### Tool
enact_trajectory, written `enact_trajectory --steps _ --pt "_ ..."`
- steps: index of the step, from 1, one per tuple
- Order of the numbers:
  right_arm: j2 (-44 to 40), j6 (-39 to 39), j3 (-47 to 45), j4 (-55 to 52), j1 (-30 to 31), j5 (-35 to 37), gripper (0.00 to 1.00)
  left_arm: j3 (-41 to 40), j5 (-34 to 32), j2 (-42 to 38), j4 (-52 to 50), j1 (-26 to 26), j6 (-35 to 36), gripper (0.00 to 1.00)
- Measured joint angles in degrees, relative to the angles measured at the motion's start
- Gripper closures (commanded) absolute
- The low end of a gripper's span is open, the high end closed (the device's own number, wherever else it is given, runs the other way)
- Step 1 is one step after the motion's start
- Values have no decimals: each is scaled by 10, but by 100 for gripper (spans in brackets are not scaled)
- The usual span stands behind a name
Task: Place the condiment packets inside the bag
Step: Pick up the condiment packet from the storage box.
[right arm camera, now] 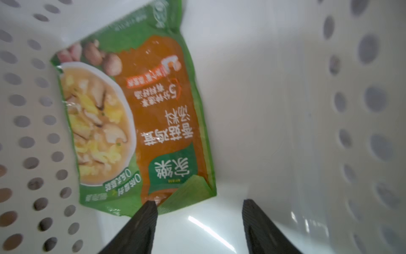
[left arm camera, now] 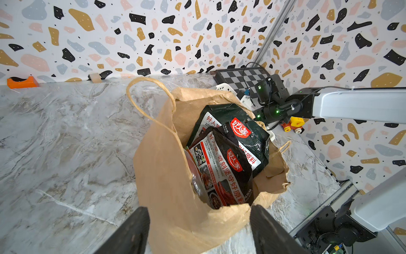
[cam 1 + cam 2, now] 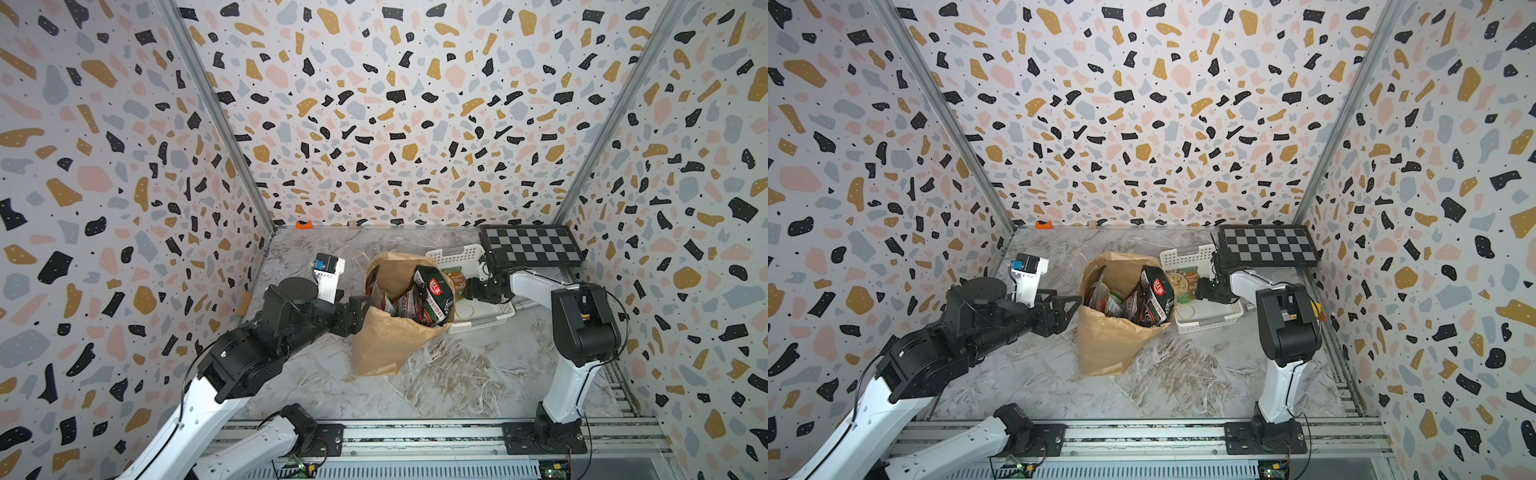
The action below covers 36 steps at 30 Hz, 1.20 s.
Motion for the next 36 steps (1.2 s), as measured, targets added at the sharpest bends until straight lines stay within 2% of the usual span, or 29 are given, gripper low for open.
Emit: enact_trajectory --steps 5,11,15,18,21,23,25,29,36 --pt "3 81 -19 73 0 -24 37 -2 -8 -4 0 0 0 25" --pt "37 201 -40 231 -1 -53 51 -6 -15 -5 -2 0 2 25" --pt "63 281 -69 363 -1 -70 63 -6 -26 -7 -5 0 7 25" --pt "91 324 -85 459 0 -89 79 -6 -35 -10 -8 0 12 25" --pt "121 354 -102 553 4 -103 100 -7 -40 -12 -12 0 16 25" --pt "127 364 -117 591 5 -108 100 -7 -45 -12 -13 0 17 25" --pt "119 362 -128 598 4 -109 100 -7 -47 -12 -16 0 18 25" --pt "66 316 -143 539 4 -99 100 -7 -50 -12 -15 0 18 24" --pt "-122 174 -132 345 4 -59 100 -7 -50 -10 -15 0 18 22"
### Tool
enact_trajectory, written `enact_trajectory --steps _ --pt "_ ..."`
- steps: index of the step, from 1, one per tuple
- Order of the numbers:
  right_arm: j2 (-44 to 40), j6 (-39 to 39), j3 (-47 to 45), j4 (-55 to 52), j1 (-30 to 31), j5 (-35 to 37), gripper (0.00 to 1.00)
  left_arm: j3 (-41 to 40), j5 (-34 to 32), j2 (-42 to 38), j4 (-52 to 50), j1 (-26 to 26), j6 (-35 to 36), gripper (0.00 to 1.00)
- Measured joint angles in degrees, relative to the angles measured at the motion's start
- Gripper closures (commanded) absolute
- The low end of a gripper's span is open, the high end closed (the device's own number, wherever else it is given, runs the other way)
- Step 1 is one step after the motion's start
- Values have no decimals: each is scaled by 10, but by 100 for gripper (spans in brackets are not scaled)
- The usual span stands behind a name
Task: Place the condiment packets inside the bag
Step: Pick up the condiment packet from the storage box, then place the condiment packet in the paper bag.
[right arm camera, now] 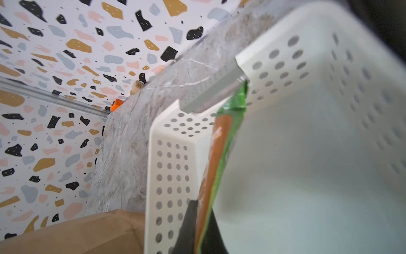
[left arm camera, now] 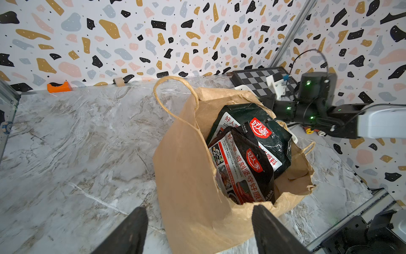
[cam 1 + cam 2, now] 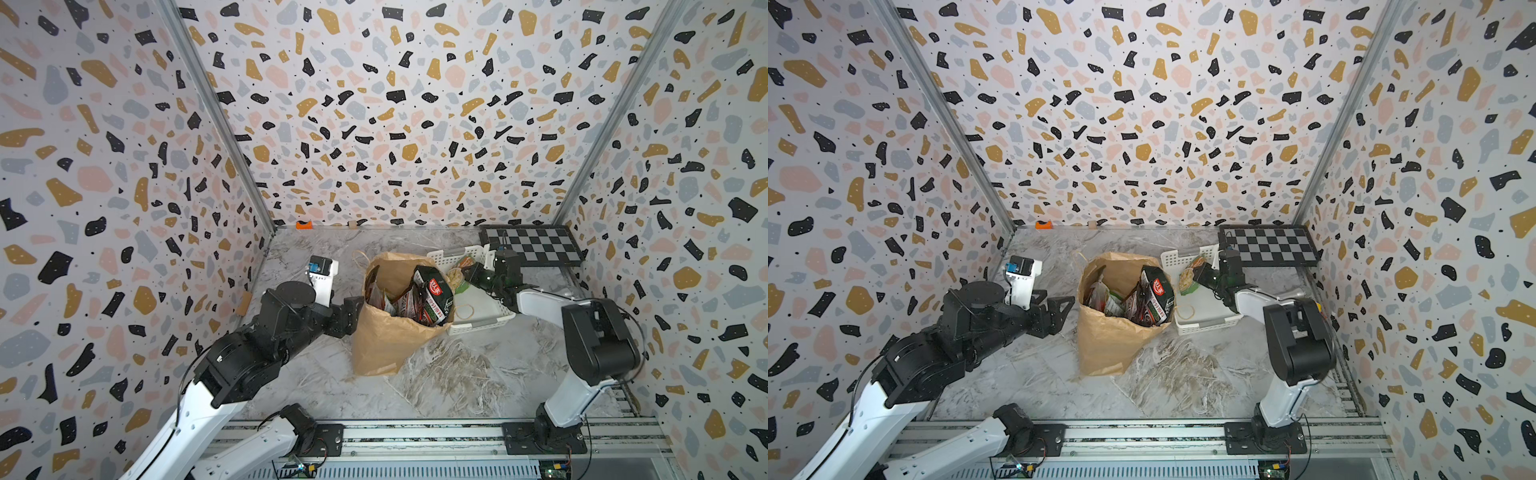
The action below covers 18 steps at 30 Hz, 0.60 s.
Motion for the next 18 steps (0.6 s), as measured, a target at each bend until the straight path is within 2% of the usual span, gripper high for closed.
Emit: enact_trajectory --steps 5,9,13,18 --pt "-125 -97 38 -181 0 21 100 -1 1 8 2 0 0 21" --pt "-226 -152 81 -325 0 12 100 -1 9 21 4 0 0 21" --pt "-288 -179 159 -424 0 -65 100 -6 17 34 11 0 -1 25" --pt "-317 -163 218 -436 42 -205 100 -26 23 36 19 0 -3 29"
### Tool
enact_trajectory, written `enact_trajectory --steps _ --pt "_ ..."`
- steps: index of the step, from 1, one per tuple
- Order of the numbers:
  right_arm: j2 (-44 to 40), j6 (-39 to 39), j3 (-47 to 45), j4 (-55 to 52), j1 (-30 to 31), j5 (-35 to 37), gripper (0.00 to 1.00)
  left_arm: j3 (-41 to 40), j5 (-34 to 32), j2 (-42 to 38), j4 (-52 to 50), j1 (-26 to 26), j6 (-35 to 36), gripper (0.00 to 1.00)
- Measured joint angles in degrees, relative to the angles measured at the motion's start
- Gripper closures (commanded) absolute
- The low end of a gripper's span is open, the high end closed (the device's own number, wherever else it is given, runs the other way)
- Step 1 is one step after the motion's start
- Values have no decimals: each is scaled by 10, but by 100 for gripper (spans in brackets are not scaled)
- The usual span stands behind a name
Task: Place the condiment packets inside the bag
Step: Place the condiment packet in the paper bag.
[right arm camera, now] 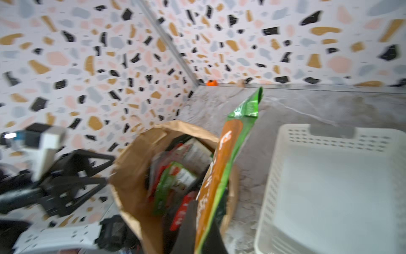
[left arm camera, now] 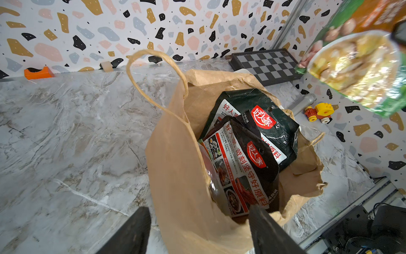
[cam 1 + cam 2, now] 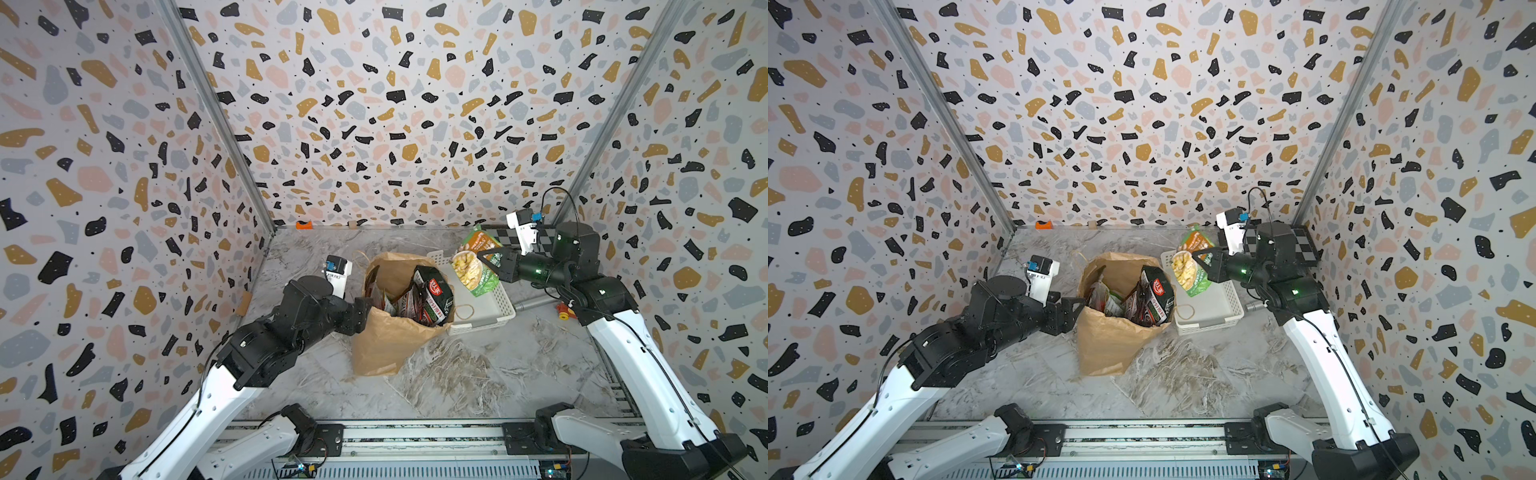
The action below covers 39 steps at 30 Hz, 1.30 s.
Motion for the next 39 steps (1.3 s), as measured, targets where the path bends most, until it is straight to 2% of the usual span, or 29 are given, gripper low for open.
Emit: enact_trajectory --steps 4,7,16,25,34,39 --pt "24 25 12 19 64 -57 100 -10 6 0 7 0 -3 33" --pt "81 40 32 31 103 -81 100 -10 7 -1 8 0 -3 35" --pt "242 60 89 42 187 -129 100 -22 -11 -31 8 0 0 29" --pt "279 52 113 -16 213 -154 100 -35 -45 -59 6 0 12 28" --pt "376 53 233 -63 234 -128 100 -38 -63 -71 6 0 17 23" --pt "417 58 261 -89 240 -85 76 -38 -85 -82 6 0 13 20"
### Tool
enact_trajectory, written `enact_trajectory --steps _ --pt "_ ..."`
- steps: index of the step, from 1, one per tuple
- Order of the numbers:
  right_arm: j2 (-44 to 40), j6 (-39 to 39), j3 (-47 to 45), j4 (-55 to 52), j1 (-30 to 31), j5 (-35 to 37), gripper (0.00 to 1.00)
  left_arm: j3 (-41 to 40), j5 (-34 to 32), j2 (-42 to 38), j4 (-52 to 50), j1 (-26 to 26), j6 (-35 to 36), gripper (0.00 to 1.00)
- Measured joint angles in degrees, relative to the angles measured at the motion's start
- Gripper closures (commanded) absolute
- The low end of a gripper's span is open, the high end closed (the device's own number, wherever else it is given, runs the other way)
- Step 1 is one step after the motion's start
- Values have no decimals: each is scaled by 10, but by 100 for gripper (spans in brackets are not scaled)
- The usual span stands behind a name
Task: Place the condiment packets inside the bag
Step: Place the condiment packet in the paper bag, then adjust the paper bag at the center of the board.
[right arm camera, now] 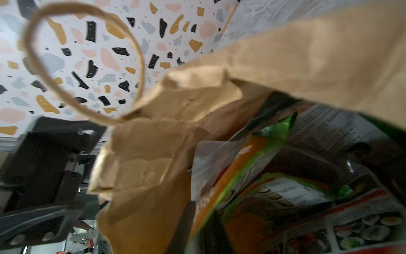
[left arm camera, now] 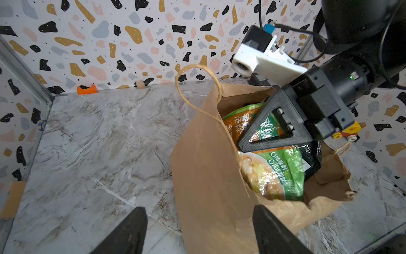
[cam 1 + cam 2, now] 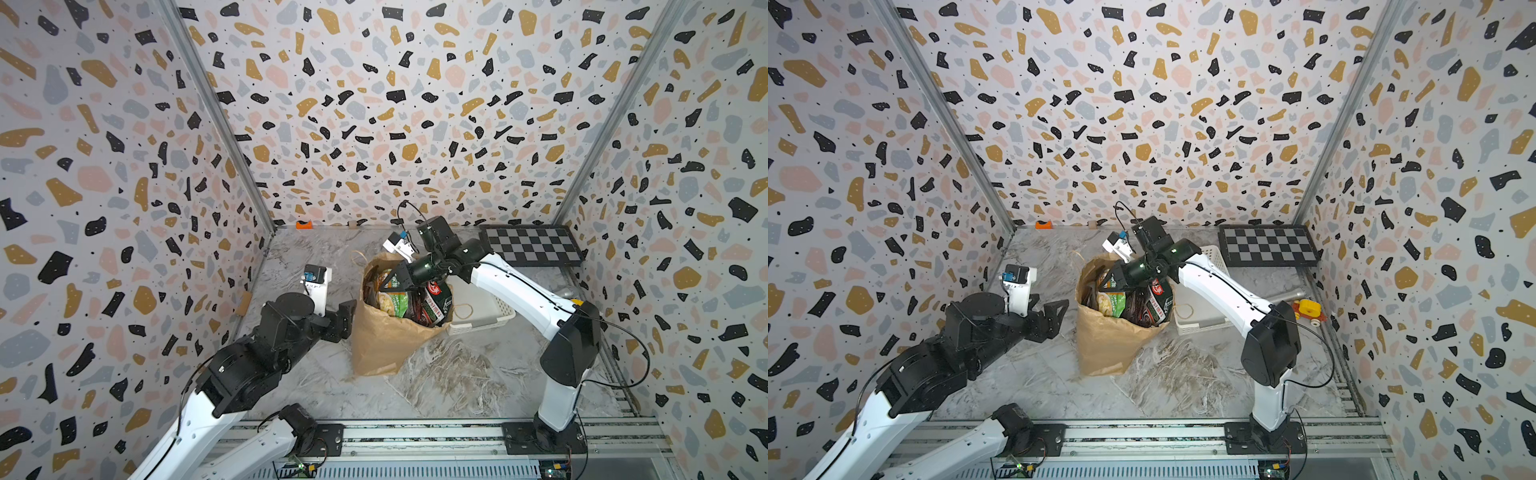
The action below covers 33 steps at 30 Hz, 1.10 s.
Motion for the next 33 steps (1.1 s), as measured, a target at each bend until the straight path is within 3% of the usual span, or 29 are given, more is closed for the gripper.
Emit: enact_trajectory --steps 4,10,15,18,23,28,30,33 --pt "1 0 0 -9 1 32 57 0 -10 -8 2 0 -13 19" --pt "-60 -35 -3 -43 1 108 40 13 -3 23 8 0 -35 17" --pt "-169 -68 -43 -64 -15 199 36 34 34 76 11 0 -43 17" --pt "-242 -79 -105 -73 -54 242 36 60 49 112 2 0 -42 19" --pt "-302 -86 -211 -87 -121 268 39 91 47 147 -17 0 -38 24" --pt "-295 -90 -265 -102 -122 249 50 108 44 182 -36 0 -30 37" --pt "-290 -88 -274 -96 -121 233 58 108 44 194 -42 0 -29 41" --pt "-285 -81 -282 -76 -121 202 79 108 45 202 -46 0 -29 52"
